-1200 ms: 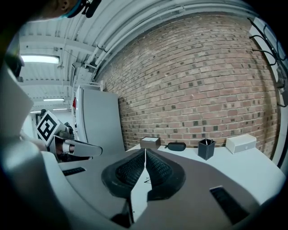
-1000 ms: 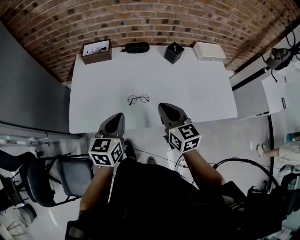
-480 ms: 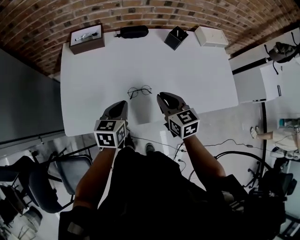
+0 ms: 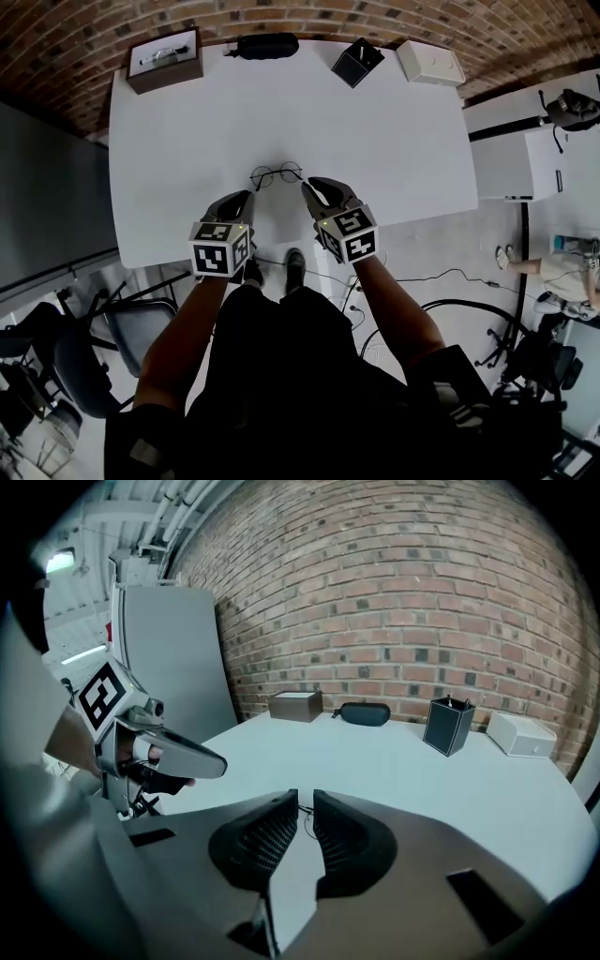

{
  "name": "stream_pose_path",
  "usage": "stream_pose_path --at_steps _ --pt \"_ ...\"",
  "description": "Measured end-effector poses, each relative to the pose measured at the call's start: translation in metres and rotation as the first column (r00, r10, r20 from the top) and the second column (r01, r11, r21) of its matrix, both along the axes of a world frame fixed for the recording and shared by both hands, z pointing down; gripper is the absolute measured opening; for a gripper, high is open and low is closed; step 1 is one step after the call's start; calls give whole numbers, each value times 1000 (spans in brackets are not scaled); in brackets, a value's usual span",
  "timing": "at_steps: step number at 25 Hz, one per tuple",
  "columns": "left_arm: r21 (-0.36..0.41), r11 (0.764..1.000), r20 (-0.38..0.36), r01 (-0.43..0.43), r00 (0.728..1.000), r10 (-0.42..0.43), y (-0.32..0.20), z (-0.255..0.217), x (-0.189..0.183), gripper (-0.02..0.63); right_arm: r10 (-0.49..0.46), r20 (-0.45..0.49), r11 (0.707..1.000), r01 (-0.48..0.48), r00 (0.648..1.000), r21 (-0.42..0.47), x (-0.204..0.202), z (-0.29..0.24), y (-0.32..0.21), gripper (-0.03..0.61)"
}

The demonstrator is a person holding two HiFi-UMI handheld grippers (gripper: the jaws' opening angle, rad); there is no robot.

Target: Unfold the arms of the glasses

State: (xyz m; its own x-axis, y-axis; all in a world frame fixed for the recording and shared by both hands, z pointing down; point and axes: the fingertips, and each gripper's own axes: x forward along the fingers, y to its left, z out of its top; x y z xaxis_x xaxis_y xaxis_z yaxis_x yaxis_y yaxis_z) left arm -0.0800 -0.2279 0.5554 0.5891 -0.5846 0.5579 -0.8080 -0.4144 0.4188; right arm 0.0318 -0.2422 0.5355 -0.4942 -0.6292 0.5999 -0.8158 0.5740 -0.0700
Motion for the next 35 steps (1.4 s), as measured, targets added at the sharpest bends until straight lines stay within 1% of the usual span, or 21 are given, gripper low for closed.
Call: stream_pose_path --at_steps 3,4,5,6,8,12,15,22,25,27,30,32,34,35 --pt "-30 999 41 21 999 -20 -5 21 2 17 -37 -29 999 36 999 -36 1 22 -3 14" --pt "-45 999 44 20 999 -18 -7 28 3 45 -41 -34 998 39 999 -48 1 30 -5 18" --pt "-61 998 44 17 999 -15 -9 34 5 99 -41 -35 997 39 999 -60 2 36 -8 54" --pt "-75 997 46 16 999 -13 -11 40 6 115 -40 -35 997 37 999 -69 2 42 -10 95" --pt "-93 996 68 19 998 -13 -13 51 6 115 -46 -45 996 42 998 -83 2 54 -13 97" --pt "-114 993 121 18 993 -4 -17 69 9 115 -83 -95 992 73 992 -105 5 75 -18 97" --pt "-140 990 127 14 992 4 -19 80 14 115 -86 -111 991 73 990 -116 8 87 -22 95" --pt "-162 987 163 6 986 20 -21 95 19 115 -91 -138 988 73 986 -133 8 106 -22 94" --pt "-164 986 163 22 987 5 -23 98 18 114 -85 -136 989 67 987 -134 8 109 -24 83" --pt "-164 986 174 18 985 11 -23 100 18 113 -81 -130 988 63 988 -140 8 111 -23 64" --pt "-171 985 183 -4 982 36 -21 101 19 102 -71 -119 987 52 990 -149 9 113 -22 51" --pt "-175 985 185 -11 982 44 -20 102 20 81 -72 -117 987 54 991 -151 8 113 -22 49" --pt "-172 985 202 -9 978 44 -21 103 19 57 -76 -125 988 57 989 -146 8 114 -22 43" --pt "-170 985 210 -10 977 46 -21 103 18 55 -76 -126 988 57 989 -144 8 114 -22 41"
